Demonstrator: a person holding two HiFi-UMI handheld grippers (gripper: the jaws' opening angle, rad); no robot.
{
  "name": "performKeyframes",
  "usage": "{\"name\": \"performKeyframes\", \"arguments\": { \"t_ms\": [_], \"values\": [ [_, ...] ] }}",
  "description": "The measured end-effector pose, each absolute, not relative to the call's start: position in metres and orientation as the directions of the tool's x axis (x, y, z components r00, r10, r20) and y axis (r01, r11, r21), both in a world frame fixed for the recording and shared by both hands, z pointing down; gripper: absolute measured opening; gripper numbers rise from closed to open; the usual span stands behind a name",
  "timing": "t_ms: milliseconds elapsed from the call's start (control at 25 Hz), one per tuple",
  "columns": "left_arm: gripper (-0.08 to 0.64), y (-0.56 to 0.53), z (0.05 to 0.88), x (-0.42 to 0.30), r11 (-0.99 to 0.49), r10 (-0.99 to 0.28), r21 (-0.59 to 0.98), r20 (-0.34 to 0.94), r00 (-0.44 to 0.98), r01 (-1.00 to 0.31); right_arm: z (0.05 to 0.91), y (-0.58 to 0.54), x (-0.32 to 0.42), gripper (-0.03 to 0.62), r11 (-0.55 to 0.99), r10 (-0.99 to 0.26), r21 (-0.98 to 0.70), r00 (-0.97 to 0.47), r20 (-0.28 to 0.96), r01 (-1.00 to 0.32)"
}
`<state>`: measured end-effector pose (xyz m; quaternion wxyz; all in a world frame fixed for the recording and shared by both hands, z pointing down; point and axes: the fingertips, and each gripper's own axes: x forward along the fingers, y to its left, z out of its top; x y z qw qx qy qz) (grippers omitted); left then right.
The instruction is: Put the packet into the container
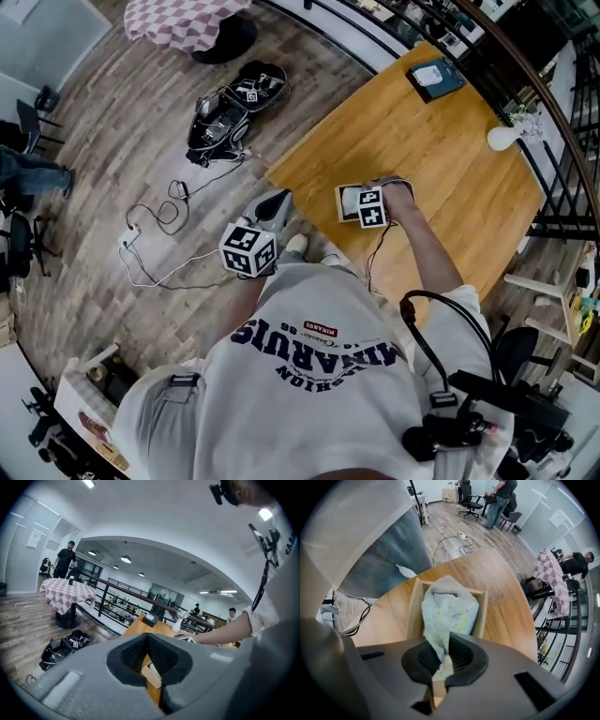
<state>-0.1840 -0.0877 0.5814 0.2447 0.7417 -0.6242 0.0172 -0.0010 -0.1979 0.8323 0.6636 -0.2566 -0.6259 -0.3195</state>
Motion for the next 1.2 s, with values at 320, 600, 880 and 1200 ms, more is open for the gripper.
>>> {"name": "performKeyframes", "arguments": {
  "t_ms": [320, 600, 880, 1200],
  "values": [
    [-0.002, -0.069, 0.589, -0.199, -0.017, -0.930, 0.346, 0.340, 0.142, -0.938, 0.863, -0.198, -0.005, 0.009, 0.651, -0.117, 0.065, 0.015, 0.993, 0.757],
    [-0.002, -0.056, 0.590, -0.206, 0.019, -0.933, 0.350, 0.344, 0.110, -0.937, 0.888, -0.192, -0.010, 0.009, 0.683, -0.124, 0.113, -0.037, 0.992, 0.722],
    [-0.002, -0.055, 0.593, -0.213, 0.056, -0.937, 0.345, 0.341, 0.070, -0.937, 0.892, -0.193, -0.007, 0.010, 0.696, -0.092, 0.135, -0.099, 0.991, 0.705],
    [-0.002, -0.058, 0.587, -0.207, 0.036, -0.940, 0.341, 0.331, 0.084, -0.939, 0.884, -0.192, -0.005, 0.013, 0.702, -0.110, 0.147, -0.097, 0.989, 0.697]
  ]
}}
